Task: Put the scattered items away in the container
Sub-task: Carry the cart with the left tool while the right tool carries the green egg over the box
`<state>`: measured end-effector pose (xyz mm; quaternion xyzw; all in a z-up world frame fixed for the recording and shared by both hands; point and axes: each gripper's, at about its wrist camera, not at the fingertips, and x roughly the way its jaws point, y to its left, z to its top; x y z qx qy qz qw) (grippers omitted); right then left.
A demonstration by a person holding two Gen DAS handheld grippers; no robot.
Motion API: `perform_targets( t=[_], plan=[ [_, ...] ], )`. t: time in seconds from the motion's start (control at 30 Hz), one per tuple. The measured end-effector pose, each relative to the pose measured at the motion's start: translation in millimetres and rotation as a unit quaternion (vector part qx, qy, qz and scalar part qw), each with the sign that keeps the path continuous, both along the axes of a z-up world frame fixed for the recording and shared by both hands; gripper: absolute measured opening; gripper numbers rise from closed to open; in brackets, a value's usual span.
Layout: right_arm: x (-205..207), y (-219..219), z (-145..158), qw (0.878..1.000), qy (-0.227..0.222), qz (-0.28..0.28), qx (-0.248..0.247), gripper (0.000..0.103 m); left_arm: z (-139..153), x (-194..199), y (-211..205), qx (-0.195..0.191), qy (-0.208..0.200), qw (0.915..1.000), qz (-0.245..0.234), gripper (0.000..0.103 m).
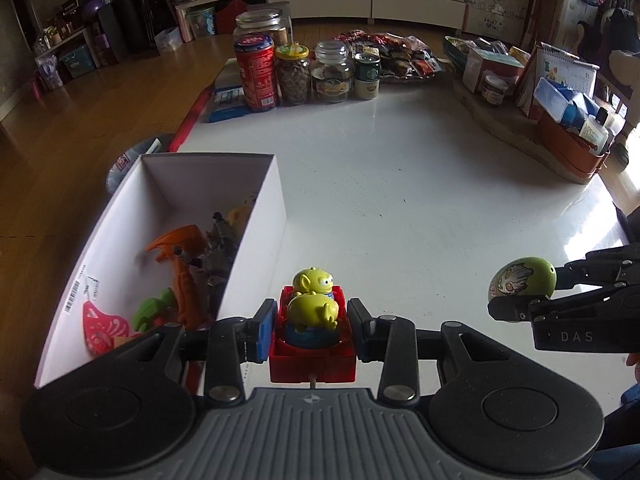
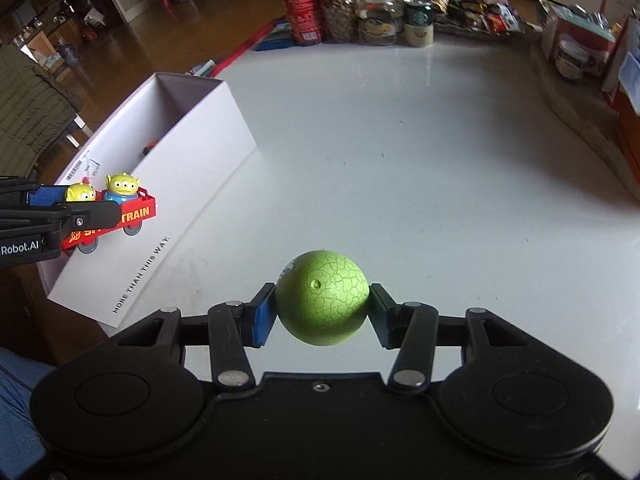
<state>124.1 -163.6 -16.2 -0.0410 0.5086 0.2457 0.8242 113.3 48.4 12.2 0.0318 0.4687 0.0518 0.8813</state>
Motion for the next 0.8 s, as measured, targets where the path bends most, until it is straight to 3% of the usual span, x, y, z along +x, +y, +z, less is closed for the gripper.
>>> perform_targets(
  t=[0.33, 0.8],
  plan=[
    [-11, 80, 55, 0.996, -0.039, 0.072, 0.019, 0.05, 44, -46, 69, 0.009, -0.006, 0.9989, 0.046, 0.039],
    [-22, 186, 74, 0.987, -0.036, 0.155, 0.032, 0.05, 32, -79, 150, 0.021, 0.054, 0.9947, 0.085, 0.039]
  ],
)
